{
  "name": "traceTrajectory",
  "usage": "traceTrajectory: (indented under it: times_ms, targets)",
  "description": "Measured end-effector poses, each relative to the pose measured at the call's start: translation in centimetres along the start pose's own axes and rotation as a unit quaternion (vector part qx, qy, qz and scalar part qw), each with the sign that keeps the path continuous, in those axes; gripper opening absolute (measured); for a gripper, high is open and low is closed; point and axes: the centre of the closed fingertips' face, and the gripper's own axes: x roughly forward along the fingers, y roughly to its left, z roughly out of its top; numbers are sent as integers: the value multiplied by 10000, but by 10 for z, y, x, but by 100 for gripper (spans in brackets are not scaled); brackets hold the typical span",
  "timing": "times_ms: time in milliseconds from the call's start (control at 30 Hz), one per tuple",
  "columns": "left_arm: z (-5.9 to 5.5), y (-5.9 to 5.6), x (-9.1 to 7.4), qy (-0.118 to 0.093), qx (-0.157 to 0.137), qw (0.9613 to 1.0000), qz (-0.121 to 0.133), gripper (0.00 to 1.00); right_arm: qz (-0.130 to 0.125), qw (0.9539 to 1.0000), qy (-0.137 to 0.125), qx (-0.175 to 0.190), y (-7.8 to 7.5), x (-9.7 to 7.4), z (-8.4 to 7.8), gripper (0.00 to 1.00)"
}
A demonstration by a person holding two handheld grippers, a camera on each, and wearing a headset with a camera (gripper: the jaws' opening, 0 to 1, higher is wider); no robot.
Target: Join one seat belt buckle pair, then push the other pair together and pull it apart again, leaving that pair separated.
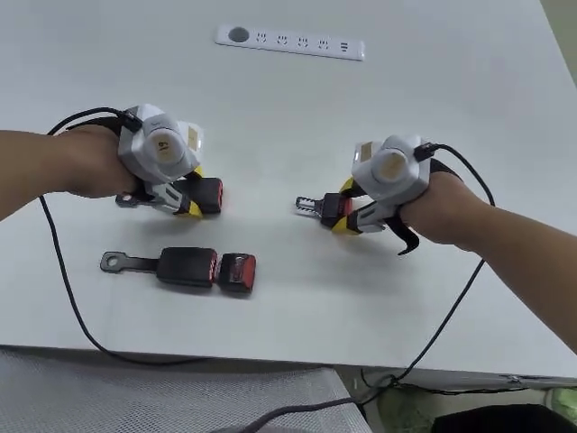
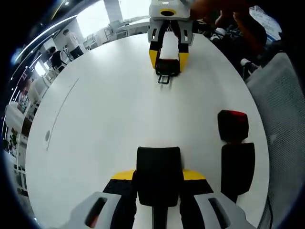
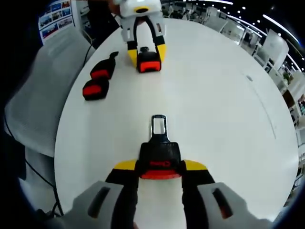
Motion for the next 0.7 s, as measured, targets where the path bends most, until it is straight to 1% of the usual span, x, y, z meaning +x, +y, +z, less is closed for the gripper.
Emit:
traceTrajectory:
  times_ms: [133, 200, 233, 333, 400, 433, 467, 533, 567, 600, 633, 667, 700]
  targets:
    - [0, 1, 0, 87, -49, 9999, 28, 35, -10, 10000, 69, 33, 0, 0, 0, 37]
    - [-1, 2, 0, 138, -78, 9999, 57, 35, -91, 9999, 88, -14, -2, 0, 0, 41]
    - [-2, 4, 2, 167, -96, 9998, 67, 35, -181, 9998, 107, 14, -5, -1, 0, 43]
    - [-4, 7, 4, 210, -125, 9996, 112, 35, -184, 9997, 101, 118, -4, 0, 0, 43]
    - [-5, 8, 5, 199, -188, 9995, 153, 35, -222, 9996, 63, 151, -4, -1, 0, 43]
    - [-8, 11, 7, 186, -227, 9994, 173, 35, -298, 9993, 65, 210, -5, -1, -1, 44]
    - [-10, 12, 8, 150, -267, 9994, 176, 36, -388, 9990, 92, 190, -5, -3, -2, 46]
    - [-11, 11, 8, 141, -253, 9994, 196, 37, -459, 9988, 97, 104, -3, -5, -3, 52]
    - [-13, 9, 8, 170, -231, 9994, 198, 39, -469, 9987, 112, 153, 0, -8, -5, 54]
    - [-15, 8, 6, 196, -207, 9993, 222, 41, -537, 9982, 53, 275, 3, -11, -6, 56]
    - [-14, 7, 3, 168, -209, 9993, 249, 43, -556, 9979, 14, 320, 4, -12, -5, 58]
    - [-12, 8, -1, 66, -276, 9991, 329, 44, -627, 9970, -66, 442, 7, -16, -4, 60]
    - [-11, 8, -3, 27, -300, 9988, 376, 45, -673, 9965, -92, 494, 9, -19, -4, 61]
